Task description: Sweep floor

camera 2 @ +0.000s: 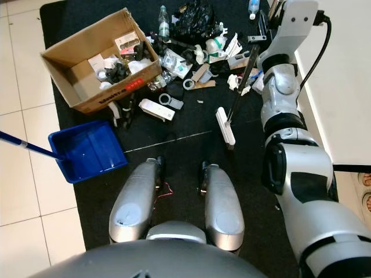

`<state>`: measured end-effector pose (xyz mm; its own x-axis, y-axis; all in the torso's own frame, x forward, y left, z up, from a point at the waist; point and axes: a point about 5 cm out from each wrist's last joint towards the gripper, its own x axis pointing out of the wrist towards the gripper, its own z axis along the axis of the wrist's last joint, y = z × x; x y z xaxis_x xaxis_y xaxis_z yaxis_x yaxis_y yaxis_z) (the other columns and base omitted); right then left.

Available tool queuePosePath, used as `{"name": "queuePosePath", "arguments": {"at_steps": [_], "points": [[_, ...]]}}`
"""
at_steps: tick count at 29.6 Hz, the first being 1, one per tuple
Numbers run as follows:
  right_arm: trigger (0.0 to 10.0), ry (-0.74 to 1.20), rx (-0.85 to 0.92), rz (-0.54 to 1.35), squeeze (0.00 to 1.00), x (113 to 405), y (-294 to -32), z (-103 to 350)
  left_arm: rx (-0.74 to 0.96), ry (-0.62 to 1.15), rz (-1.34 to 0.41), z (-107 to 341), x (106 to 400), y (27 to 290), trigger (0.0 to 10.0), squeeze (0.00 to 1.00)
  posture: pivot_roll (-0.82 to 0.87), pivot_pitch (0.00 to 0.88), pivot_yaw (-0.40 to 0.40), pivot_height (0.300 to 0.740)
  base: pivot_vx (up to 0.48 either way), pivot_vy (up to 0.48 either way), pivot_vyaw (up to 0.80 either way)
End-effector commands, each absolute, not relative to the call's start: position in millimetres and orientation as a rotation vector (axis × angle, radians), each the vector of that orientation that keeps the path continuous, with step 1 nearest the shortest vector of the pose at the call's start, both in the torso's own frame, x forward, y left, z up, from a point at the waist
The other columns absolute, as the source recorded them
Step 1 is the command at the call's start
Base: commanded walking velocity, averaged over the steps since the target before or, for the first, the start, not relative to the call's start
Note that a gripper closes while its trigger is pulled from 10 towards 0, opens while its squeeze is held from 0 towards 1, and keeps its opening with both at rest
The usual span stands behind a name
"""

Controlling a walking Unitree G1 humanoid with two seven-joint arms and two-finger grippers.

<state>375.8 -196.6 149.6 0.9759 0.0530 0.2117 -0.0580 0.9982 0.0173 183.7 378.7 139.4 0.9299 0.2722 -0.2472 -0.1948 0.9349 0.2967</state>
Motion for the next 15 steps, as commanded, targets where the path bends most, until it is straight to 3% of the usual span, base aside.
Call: {"name": "queuePosePath", "arguments": {"at_steps": [1, 15], "points": [[10.0, -0.232, 0.014, 0.057, 0.0, 376.0, -198.4, 152.7, 0.34, 0.299, 0.273, 132.4, 182.3, 379.6, 10.0, 0.0, 0.33, 0.277, -0.041, 0.74, 0.0, 0.0, 0.0], [10.0, -0.232, 0.027, 0.083, 0.0, 376.3, -194.4, 152.4, 0.213, 0.172, 0.243, 117.0, 221.6, 351.7, 10.0, 0.0, 0.3, 0.275, -0.049, 0.74, 0.0, 0.0, 0.0]]}}
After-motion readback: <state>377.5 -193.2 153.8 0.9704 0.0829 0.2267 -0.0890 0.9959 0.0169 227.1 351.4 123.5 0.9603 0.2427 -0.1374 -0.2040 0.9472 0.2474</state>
